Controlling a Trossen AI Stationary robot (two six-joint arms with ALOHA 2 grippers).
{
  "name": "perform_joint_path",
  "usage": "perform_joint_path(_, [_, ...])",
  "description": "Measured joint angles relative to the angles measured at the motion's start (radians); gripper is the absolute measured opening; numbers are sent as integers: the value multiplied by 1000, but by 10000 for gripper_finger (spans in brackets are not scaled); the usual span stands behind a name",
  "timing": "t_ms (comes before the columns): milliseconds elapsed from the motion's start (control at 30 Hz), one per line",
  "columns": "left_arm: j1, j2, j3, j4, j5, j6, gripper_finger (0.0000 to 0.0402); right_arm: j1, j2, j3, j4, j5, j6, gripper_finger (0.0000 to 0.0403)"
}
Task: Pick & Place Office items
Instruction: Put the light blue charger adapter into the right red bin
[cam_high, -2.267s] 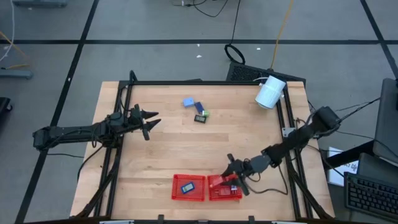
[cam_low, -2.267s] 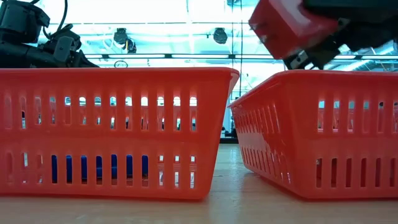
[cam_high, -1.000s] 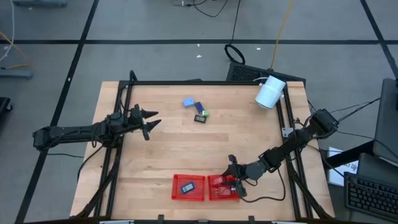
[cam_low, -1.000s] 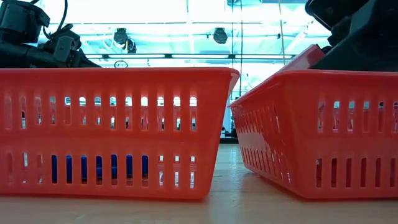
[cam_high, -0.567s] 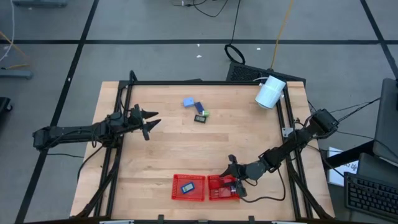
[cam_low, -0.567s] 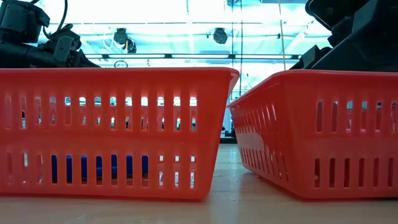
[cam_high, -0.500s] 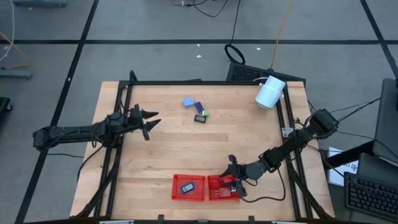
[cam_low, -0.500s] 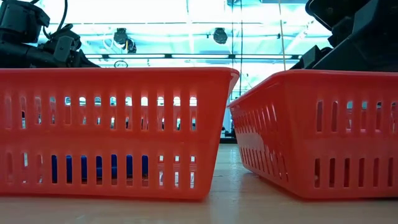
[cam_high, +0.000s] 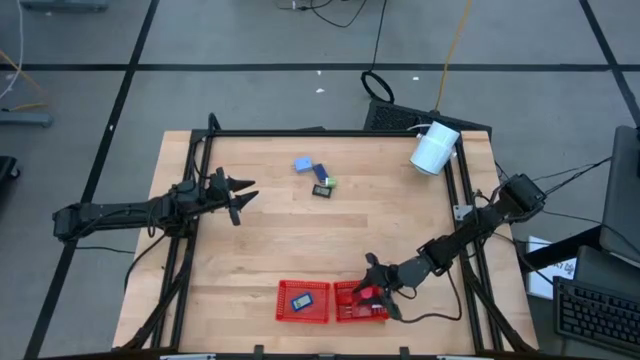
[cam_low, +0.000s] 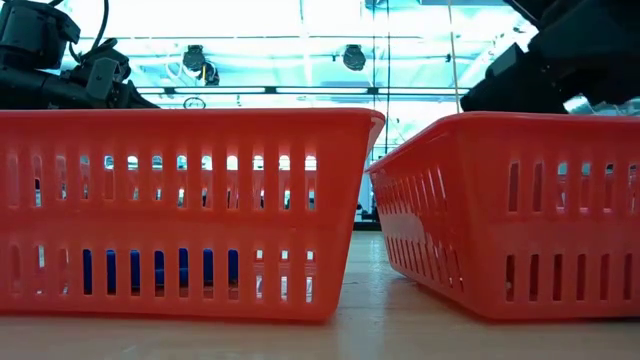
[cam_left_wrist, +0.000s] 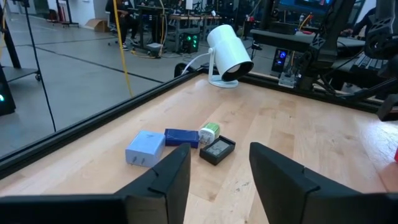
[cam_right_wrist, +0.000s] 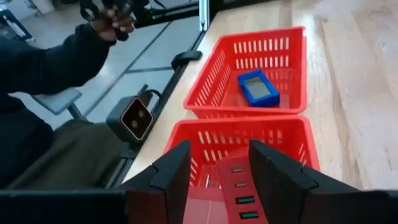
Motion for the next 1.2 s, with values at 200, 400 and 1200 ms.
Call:
perform_joint_path(200, [0, 0, 0, 0, 0, 0, 163, 0, -2, 0, -7, -126, 49, 150])
perform_joint_path(400, [0, 0, 0, 0, 0, 0, 179, -1, -2, 0, -23, -48, 22, 145])
perform_joint_path(1200, [0, 0, 0, 0, 0, 1, 203, -2, 48, 0, 14, -73, 48, 139])
